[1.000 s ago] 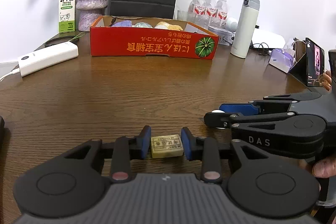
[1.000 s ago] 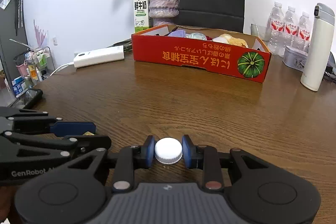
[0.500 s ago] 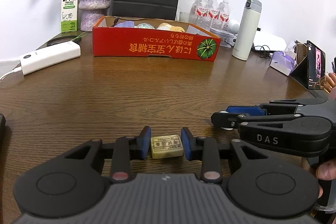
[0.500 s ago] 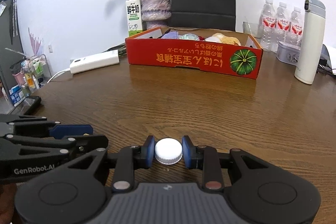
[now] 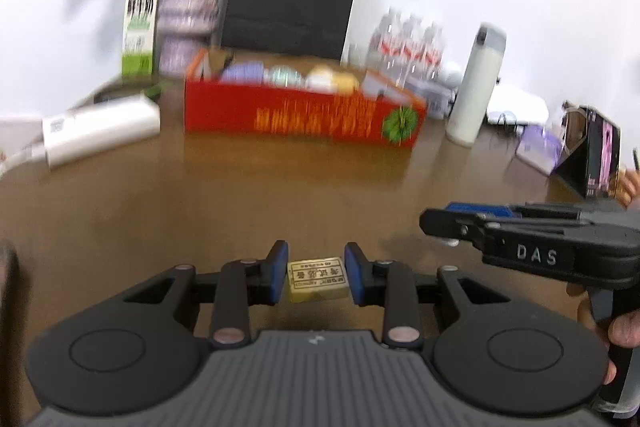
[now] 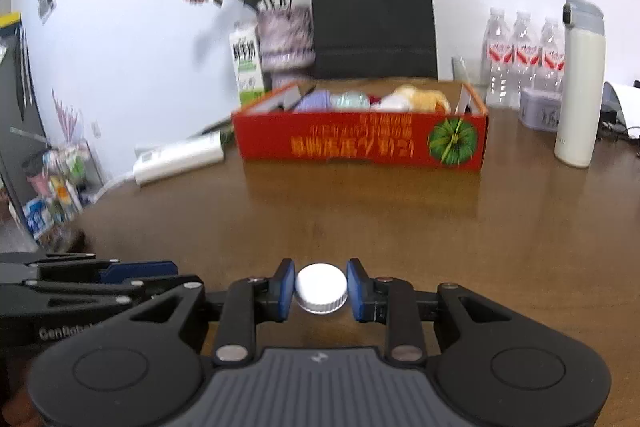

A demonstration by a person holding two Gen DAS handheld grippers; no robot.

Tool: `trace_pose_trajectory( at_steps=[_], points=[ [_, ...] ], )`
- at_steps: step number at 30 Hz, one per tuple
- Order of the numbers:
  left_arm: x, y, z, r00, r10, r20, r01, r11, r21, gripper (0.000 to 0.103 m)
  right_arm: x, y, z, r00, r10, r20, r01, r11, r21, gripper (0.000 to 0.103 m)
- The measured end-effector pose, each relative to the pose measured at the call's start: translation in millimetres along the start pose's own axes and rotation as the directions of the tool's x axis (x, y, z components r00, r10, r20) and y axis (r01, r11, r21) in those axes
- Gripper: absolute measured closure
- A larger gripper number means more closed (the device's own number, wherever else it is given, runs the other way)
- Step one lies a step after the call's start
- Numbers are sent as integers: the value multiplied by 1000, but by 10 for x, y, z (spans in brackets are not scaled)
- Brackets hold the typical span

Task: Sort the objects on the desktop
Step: 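Carry the block and cap into the box and open both tools, then withdraw both open tools from the box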

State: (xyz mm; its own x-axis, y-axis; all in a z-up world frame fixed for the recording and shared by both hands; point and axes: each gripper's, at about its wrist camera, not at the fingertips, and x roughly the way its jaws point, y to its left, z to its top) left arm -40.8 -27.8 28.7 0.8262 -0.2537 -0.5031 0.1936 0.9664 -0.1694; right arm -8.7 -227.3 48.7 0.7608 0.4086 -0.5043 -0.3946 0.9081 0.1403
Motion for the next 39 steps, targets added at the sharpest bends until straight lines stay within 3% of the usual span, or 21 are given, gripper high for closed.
trace_pose_trajectory(
  at_steps=[3,7,10,13,17,22,24,25,26,27,31,34,39],
  points=[
    [23,59,422,998,-30,53,30,1000,8,71,13,-47,323,999,-15,52,15,1000,-9,76],
    [282,139,1225,993,-53,103,47,998,52,71,98,-177,954,989,-25,143,29,999,-25,76],
    [712,241,1711,996,-54,72,50,997,52,71,382,-367,1419,990,6,137,-6,1000,0,76],
    [1281,435,1965,999,-41,-17,41,999,2,71,884,-575,1746,998,25,60,-27,999,43,76],
    [1940,571,2049,992,-31,-126,28,999,-21,71,1643,-867,1972,995,9,-99,2,994,109,76],
    [2547,676,1998,973,-6,-232,9,1000,13,70,2374,-1084,1916,972,-29,-234,68,985,158,75],
    [2661,736,2017,971,33,-237,-29,999,20,60,2550,-1110,1897,962,-40,-271,85,984,157,69],
    [2686,761,2022,971,49,-235,-46,999,18,44,2604,-1115,1876,961,-42,-274,88,984,156,64],
    [2711,787,2031,970,71,-234,-69,998,16,32,2654,-1116,1865,961,-52,-273,97,984,151,53],
    [2731,800,2047,968,87,-236,-85,996,16,30,2684,-1112,1849,962,-70,-264,110,984,140,42],
    [2628,838,2155,965,114,-236,-117,993,4,23,2665,-1093,1870,963,-162,-216,178,982,56,41],
    [2419,840,2272,968,130,-214,-134,991,-2,12,2445,-1067,1988,969,-155,-191,171,983,69,41],
    [1961,729,2260,962,185,-202,-191,982,-11,2,1900,-889,2031,971,-175,-162,190,978,85,23]
  ],
)
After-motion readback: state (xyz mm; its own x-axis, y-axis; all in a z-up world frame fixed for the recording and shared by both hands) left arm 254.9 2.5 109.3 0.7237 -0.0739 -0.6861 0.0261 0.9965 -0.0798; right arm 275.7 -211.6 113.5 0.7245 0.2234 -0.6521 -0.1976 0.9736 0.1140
